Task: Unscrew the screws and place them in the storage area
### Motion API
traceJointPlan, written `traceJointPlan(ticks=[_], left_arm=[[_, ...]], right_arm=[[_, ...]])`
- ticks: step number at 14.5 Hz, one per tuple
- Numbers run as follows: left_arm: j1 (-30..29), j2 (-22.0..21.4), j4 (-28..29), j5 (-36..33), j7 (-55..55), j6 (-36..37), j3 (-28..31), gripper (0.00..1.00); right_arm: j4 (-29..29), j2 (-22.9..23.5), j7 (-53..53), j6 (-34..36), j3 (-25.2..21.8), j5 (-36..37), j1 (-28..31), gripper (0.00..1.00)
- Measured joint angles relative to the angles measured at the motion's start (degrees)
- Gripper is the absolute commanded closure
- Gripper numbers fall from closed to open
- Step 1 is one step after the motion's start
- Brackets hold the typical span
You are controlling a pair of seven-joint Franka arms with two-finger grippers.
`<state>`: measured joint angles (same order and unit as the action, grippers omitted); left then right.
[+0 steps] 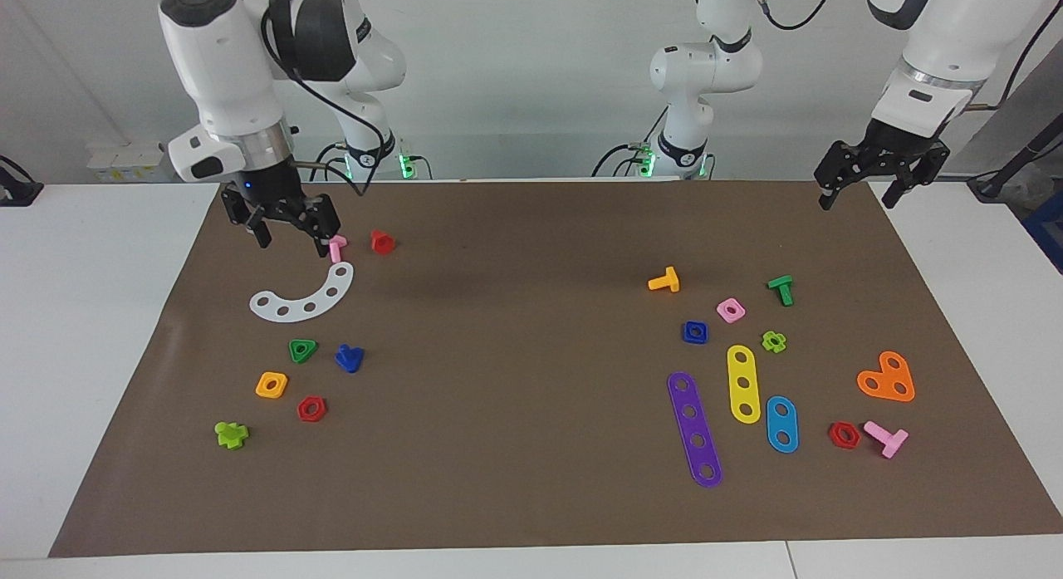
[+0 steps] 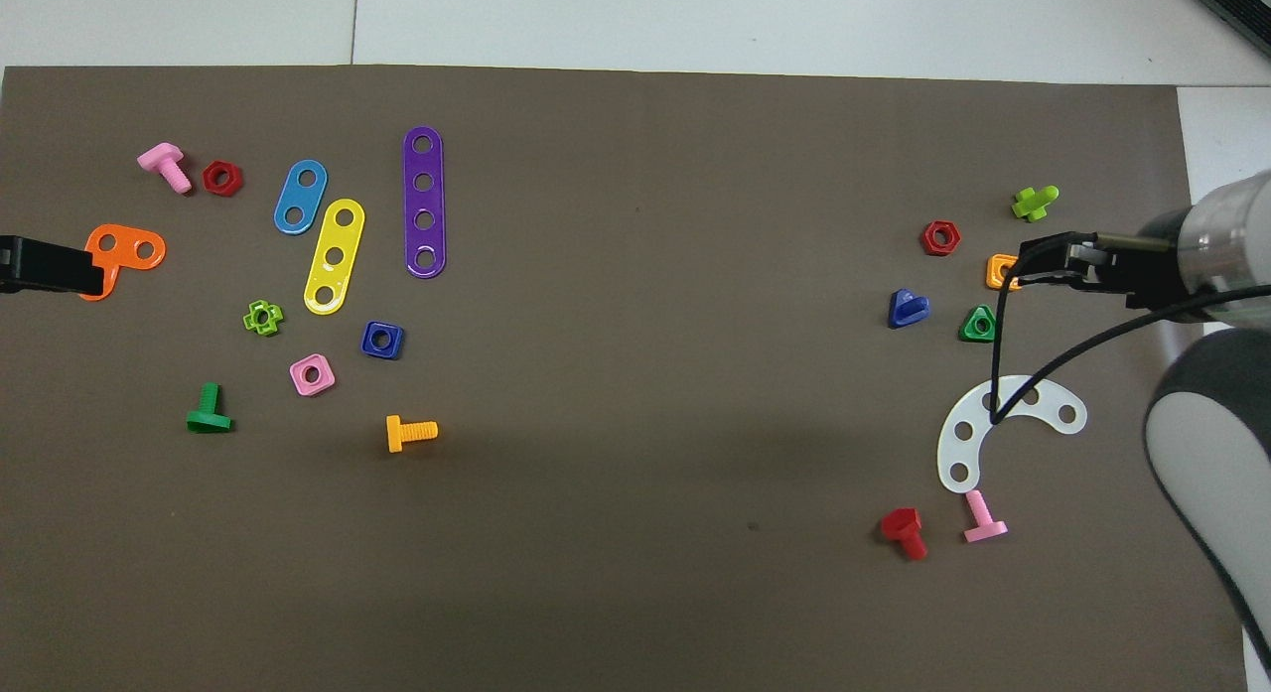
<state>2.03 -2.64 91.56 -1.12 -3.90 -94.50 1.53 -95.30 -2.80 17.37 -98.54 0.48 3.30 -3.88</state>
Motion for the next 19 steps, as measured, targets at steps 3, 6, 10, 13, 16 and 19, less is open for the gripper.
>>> traceJointPlan(ticks=[3,6,10,13,16,19], left_arm=[[-0.1,0.0,0.0,0.0,0.0,-0.5,0.3,0.0],[0.0,0.0,0.0,0.0,0.0,-0.5,0.3,0.0],[0.0,0.0,0.2,0.0,0.0,-0.4,0.1,0.0],[0.0,0.0,0.3,0.0,0.0,-0.4,0.1,0.0],[0.0,0.0,0.4,0.0,0.0,-0.2,0.1,0.0],[0.0,0.0,0.5,0.0,0.0,-0.2,0.1,0.0]], right_arm=[[6.8,2.3,-2.8,6.5,-0.2,-1.2,1.1,0.02],[8.2,4.1,-5.4,8.2,-0.3,-1.8,2.1,0.0],[8.2,4.6,-5.5,8.8,-0.1,-1.8,1.9,0.0],[8.2,4.6,-5.5,8.9,0.1,-1.9,1.8,0.0],[8.0,4.6,-5.5,9.0,0.4,-2.0,1.7,0.0],[7.8,4.6,-5.5,9.0,0.5,-2.0,1.5,0.0]])
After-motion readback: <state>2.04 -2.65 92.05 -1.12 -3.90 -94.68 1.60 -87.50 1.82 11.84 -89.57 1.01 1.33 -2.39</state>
